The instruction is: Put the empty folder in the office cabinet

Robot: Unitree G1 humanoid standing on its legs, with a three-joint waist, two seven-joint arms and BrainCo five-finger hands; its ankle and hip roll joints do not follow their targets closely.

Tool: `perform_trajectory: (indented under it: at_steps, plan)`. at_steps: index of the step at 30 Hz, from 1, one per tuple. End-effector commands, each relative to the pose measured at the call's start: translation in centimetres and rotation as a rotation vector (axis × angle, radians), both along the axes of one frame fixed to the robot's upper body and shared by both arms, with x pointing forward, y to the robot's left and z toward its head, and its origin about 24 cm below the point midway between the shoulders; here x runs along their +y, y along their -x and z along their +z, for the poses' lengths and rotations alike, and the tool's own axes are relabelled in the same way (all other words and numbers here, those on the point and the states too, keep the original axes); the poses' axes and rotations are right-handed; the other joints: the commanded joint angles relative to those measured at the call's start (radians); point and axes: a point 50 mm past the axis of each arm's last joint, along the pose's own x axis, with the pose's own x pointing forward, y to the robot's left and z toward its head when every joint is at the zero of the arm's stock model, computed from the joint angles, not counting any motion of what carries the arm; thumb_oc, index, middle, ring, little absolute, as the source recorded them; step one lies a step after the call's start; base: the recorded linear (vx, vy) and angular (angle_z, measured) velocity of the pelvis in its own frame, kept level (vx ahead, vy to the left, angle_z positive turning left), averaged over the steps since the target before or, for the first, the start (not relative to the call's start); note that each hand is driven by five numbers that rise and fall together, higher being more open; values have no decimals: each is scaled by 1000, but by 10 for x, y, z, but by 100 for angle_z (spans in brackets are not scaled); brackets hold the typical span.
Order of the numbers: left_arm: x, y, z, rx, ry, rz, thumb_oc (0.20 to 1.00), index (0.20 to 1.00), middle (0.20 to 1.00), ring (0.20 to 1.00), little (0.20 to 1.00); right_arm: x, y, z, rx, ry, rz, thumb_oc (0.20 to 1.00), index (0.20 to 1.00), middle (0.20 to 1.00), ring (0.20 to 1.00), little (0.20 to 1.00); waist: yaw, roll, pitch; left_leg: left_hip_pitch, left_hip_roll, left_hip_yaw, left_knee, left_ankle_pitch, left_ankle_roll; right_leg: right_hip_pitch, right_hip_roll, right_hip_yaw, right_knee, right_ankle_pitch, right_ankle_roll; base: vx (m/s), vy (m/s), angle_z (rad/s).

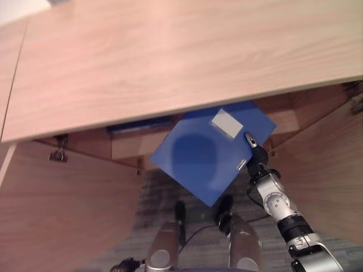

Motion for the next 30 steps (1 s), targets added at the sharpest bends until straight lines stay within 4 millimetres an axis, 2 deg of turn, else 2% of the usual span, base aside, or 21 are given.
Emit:
perform_trajectory:
  at_steps: [1, 10, 12, 13, 17, 18, 19, 21, 22, 23, 26, 27, 28, 29, 30]
  plan:
    - [16, 37, -2, 105, -65, -16, 1000, 1000, 1000, 1000, 1000, 15, 10, 11, -98, -126, 7, 200, 200, 200, 200, 200, -30, -13, -95, -49, 3, 16, 64, -33, 11, 61, -41, 152, -5, -24, 118, -19, -9, 7]
    - [10, 28, -2, 53, -69, -23, 1000, 1000, 1000, 1000, 1000, 10, 3, 34, -185, -159, -50, 200, 200, 200, 200, 200, -33, 10, -57, -205, 10, 18, 306, -130, 13, -78, -92, 186, 233, -139, 109, 15, 0, 4]
    - [11, 31, -2, 56, -76, -22, 1000, 1000, 1000, 1000, 1000, 11, -1, 47, -246, -209, -76, 200, 200, 200, 200, 200, -34, 16, -39, -249, 15, 22, 388, -167, 16, -128, -103, 207, 319, -181, 96, 39, -3, 2]
    - [13, 36, -2, 67, -88, -13, 1000, 1000, 1000, 1000, 1000, 7, -6, 64, -314, -221, -121, 200, 200, 200, 200, 200, -32, 19, -36, -281, 22, 25, 441, -194, 17, -166, -108, 227, 366, -210, 85, 38, -7, 5]
    - [15, 37, -1, 73, -106, -13, 1000, 1000, 1000, 1000, 1000, 7, -16, 90, -411, -336, -205, 200, 200, 200, 200, 200, -29, 21, -27, -334, 36, 32, 528, -232, 19, -219, -120, 256, 440, -253, 67, 16, -6, 0]
    - [15, 37, -1, 73, -107, -13, 1000, 1000, 1000, 1000, 1000, 7, -16, 91, -411, -337, -205, 200, 200, 200, 200, 200, -28, 21, -28, -336, 37, 33, 531, -234, 19, -222, -120, 258, 442, -254, 67, 34, -16, -13]
    - [17, 38, -1, 76, -119, -33, 1000, 1000, 1000, 1000, 1000, 4, -19, 111, -485, -368, -257, 200, 200, 200, 200, 200, -25, 19, -27, -359, 38, 30, 557, -247, 20, -246, -123, 271, 468, -270, 60, 19, -19, -14]
    - [16, 33, 0, 52, -123, -65, 1000, 1000, 1000, 1000, 1000, -7, -19, 135, -564, -367, -321, 200, 200, 200, 200, 200, -25, 21, -26, -385, 38, 33, 580, -257, 20, -269, -128, 278, 489, -281, 58, 9, -10, -5]
    - [16, 33, 0, 52, -123, -67, 1000, 1000, 1000, 1000, 1000, -8, -19, 135, -563, -366, -324, 200, 200, 200, 200, 200, -23, 21, -28, -388, 38, 33, 582, -258, 20, -272, -129, 278, 491, -282, 58, 0, 0, 0]
    - [15, 29, 2, 17, -108, -88, 1000, 1000, 1000, 1000, 1000, -14, -21, 145, -595, -369, -351, 200, 200, 200, 200, 200, -22, 28, -28, -399, 37, 31, 591, -260, 22, -280, -131, 280, 500, -286, 57, 0, 0, 0]
    - [19, 42, 3, 21, -79, -128, 1000, 1000, 1000, 1000, 1000, -36, -31, 178, -672, -408, -455, 200, 200, 200, 200, 200, -16, 40, -31, -425, 35, 29, 609, -268, 22, -299, -133, 284, 520, -297, 57, 0, 0, 0]
    - [20, 41, 3, 19, -79, -129, 1000, 1000, 1000, 1000, 1000, -36, -32, 178, -674, -409, -456, 200, 200, 200, 200, 200, -14, 40, -31, -428, 35, 29, 610, -268, 22, -301, -133, 284, 521, -297, 57, 0, 0, 0]
    - [33, 42, 7, 20, -85, -145, 1000, 1000, 1000, 1000, 1000, -65, -60, 224, -650, -275, -530, 200, 200, 200, 200, 200, 6, 39, -49, -439, 33, 29, 605, -266, 21, -319, -134, 290, 520, -295, 61, 0, 0, 0]
    - [38, 41, 8, 26, -93, -146, 1000, 1000, 1000, 1000, 1000, -75, -68, 237, -618, -188, -550, 200, 200, 200, 200, 200, 14, 36, -53, -443, 35, 29, 608, -270, 18, -325, -134, 292, 523, -297, 63, 0, 0, 0]
    - [36, 38, 8, 19, -89, -146, 1000, 1000, 1000, 1000, 1000, -76, -69, 241, -626, -187, -546, 200, 200, 200, 200, 200, 13, 39, -48, -446, 35, 30, 607, -267, 19, -329, -134, 293, 523, -294, 63, -5, -24, 3]
